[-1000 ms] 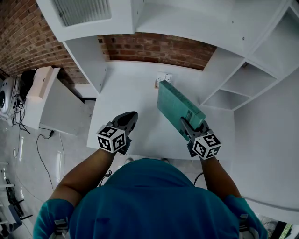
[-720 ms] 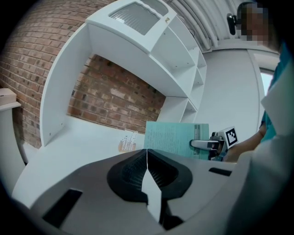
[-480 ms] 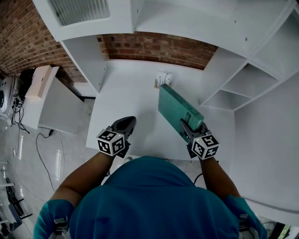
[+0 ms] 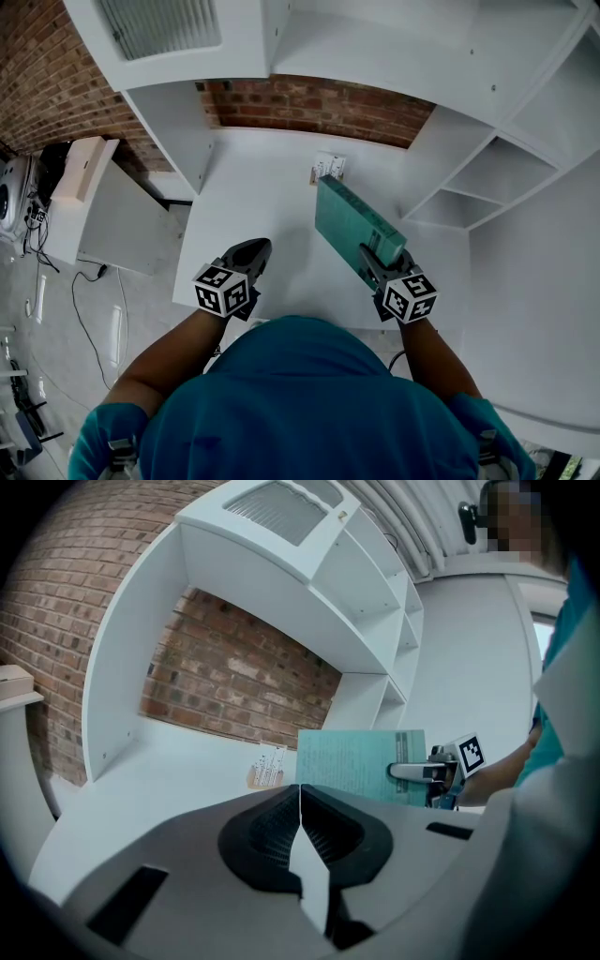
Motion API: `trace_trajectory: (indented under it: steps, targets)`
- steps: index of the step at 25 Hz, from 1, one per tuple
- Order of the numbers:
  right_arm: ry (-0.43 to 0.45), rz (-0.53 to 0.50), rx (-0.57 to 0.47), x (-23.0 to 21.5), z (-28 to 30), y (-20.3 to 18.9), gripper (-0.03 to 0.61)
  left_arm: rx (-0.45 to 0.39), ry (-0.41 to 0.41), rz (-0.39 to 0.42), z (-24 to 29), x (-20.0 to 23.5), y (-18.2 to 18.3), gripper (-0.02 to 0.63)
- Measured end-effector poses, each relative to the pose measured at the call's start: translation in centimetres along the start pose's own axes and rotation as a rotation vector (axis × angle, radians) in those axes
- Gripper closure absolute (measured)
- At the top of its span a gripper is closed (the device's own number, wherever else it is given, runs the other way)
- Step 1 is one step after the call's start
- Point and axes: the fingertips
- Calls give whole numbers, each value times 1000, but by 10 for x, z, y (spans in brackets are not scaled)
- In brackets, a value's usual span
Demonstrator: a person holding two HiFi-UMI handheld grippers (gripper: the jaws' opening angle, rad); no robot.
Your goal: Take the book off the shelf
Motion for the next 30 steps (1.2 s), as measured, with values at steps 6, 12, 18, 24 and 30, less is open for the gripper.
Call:
trace_trajectory:
  steps: [6,12,18,24,30]
  targets:
    - [8,16,-4,-5,3,3,416,-7,0,-4,3,1,6,594]
    - [9,21,-1,-9,5,4,416,-16,-1,-4,7,3,10,594]
    - [13,16,5,-9,7,6,416,-20,0,-7,8,4,13,594]
    - [14,16,7,-10,7,6,416,-21,1,-7,9,3,14,594]
    - [14,14,12,-11,8,6,416,-21,1,-5,10,5,14,594]
Point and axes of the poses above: the fingertips, and each gripper's own axes: z forward along the fingers, x to its left, y out of its top, and after that the axes turned 14 degrees about y, right-handed
